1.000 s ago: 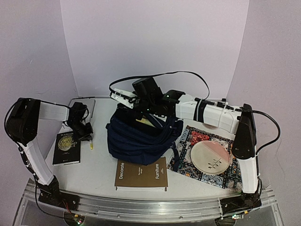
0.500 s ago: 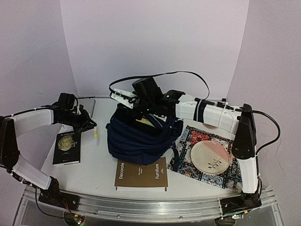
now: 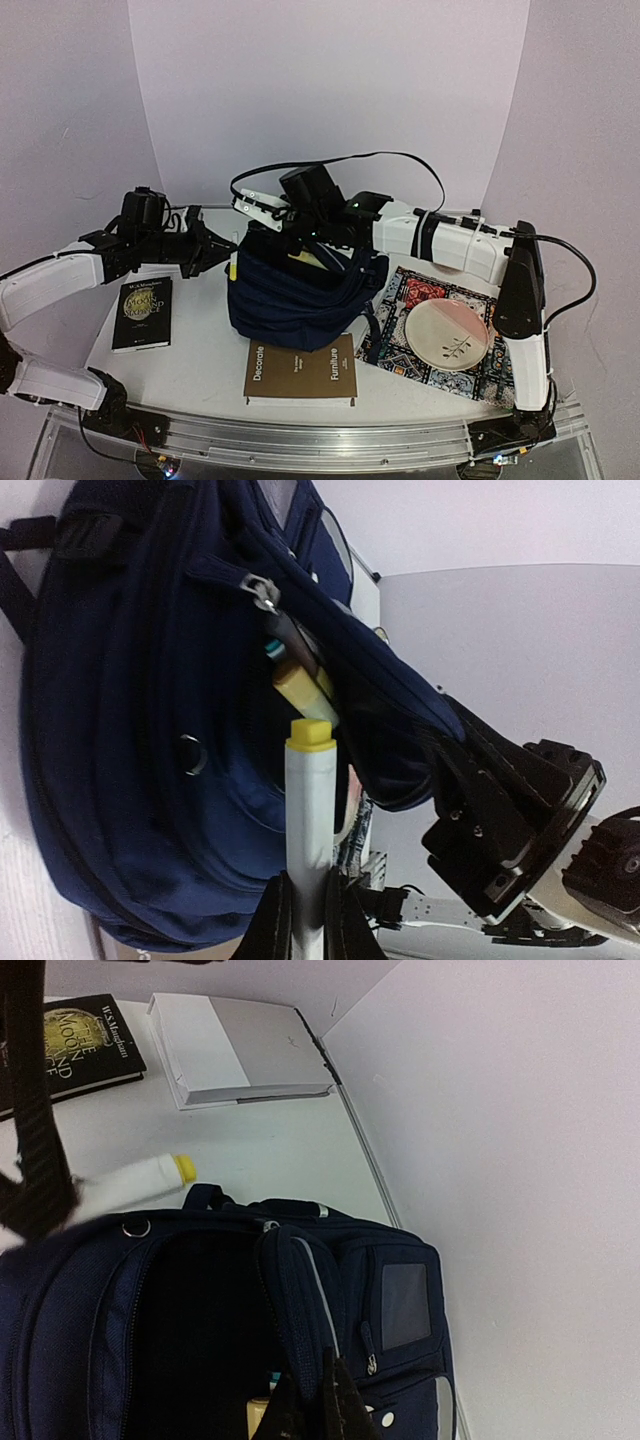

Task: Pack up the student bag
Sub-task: Place the pencil case in the upper front pocket of the bag.

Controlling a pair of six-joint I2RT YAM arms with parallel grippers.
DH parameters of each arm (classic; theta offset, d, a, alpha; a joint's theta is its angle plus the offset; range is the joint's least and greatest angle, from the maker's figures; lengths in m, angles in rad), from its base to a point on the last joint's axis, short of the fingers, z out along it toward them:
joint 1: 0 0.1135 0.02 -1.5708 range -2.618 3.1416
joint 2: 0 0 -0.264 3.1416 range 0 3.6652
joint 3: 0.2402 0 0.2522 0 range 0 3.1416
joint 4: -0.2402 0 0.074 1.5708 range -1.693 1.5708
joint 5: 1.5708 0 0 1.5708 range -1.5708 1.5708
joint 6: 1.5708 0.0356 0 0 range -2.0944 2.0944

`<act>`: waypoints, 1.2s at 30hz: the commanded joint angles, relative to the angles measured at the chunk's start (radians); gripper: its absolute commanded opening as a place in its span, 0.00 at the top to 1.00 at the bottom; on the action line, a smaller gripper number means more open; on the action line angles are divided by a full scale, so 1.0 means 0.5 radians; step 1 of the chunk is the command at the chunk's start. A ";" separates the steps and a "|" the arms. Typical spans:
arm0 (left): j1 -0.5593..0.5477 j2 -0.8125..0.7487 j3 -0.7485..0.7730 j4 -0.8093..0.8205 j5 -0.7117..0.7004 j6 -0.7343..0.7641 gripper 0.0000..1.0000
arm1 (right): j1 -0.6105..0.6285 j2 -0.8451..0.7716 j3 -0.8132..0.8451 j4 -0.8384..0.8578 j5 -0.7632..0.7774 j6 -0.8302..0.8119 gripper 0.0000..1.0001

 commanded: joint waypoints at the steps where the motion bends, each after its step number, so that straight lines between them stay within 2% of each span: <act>1: -0.122 0.026 -0.012 0.329 -0.075 -0.273 1.00 | 0.039 -0.028 0.154 0.187 -0.015 0.015 1.00; 6: -0.230 0.156 0.038 0.459 -0.169 -0.363 1.00 | 0.042 -0.037 0.143 0.186 -0.016 0.015 1.00; 20: -0.370 0.446 0.164 0.700 -0.684 -0.625 1.00 | 0.041 -0.040 0.136 0.189 -0.028 0.009 1.00; 28: -0.495 0.545 0.270 0.754 -1.062 -0.687 0.92 | 0.045 -0.033 0.138 0.192 -0.063 0.030 1.00; 36: -0.527 0.620 0.286 0.828 -1.080 -0.678 0.76 | 0.047 -0.038 0.140 0.192 -0.048 0.017 1.00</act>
